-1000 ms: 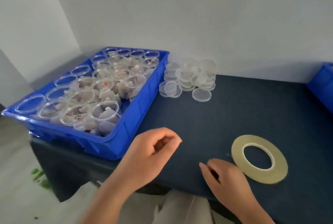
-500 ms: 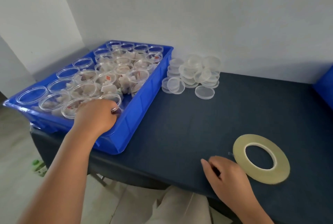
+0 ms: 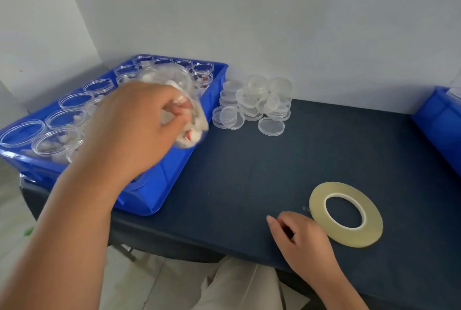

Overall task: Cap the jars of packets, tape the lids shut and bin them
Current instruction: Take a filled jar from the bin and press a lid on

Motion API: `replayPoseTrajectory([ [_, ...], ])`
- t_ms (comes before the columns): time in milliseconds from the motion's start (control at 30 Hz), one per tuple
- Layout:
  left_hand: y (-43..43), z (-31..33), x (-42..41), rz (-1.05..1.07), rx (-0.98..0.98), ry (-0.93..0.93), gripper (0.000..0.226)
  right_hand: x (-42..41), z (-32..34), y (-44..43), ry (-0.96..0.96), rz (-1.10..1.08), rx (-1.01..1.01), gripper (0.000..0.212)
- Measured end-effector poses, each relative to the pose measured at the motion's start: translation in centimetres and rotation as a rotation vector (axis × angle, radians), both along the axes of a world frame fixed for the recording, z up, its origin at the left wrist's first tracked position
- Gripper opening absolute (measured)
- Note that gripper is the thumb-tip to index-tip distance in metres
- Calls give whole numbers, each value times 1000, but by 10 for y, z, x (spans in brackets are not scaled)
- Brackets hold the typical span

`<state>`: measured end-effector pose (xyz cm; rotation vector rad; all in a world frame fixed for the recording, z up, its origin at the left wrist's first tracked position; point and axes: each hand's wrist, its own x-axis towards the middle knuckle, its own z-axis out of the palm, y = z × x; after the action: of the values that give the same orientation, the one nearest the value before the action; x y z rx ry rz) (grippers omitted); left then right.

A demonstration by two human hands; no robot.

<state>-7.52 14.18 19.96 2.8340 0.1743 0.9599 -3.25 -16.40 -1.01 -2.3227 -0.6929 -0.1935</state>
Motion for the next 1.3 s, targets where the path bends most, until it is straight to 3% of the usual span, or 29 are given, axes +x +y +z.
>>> replayPoseTrajectory([
  [100,-41,-23,12,-223,-4,143,10,0,4,0,110,-49,69,27],
  [133,-56,-37,16,-284,7,187,9,-1,5,0,147,-69,89,37],
  [233,-93,-81,27,-430,2,257,11,1,3,-4,217,-77,209,93],
  [300,-112,-102,32,-522,6,277,10,2,5,-5,253,-53,304,105],
  [433,-130,-129,38,-644,28,192,9,7,2,-7,225,-57,475,90],
  [533,-131,-137,44,-720,8,188,12,9,3,-5,222,-75,510,99],
  [633,-131,-138,51,-787,65,185,21,13,2,-5,117,-66,504,83],
  [700,-131,-139,55,-817,49,205,32,15,2,-5,151,-77,521,74],
  [800,-125,-135,66,-911,-330,233,38,17,-2,-4,190,-104,513,70],
  [900,-107,-130,101,-632,-854,161,23,16,-5,-3,186,-168,470,84],
  [967,-82,-135,144,-307,-1024,220,31,15,-4,-2,197,-173,484,85],
  [1033,-52,-149,187,-49,-1048,346,45,15,-3,-2,204,-168,488,83],
  [1100,-28,-167,222,103,-1070,386,45,14,-3,-2,205,-160,483,84],
  [1200,-15,-187,251,210,-1203,291,47,15,-3,-2,197,-154,463,87],
  [1300,-12,-194,268,301,-1187,235,51,16,-1,-2,180,-155,440,87],
])
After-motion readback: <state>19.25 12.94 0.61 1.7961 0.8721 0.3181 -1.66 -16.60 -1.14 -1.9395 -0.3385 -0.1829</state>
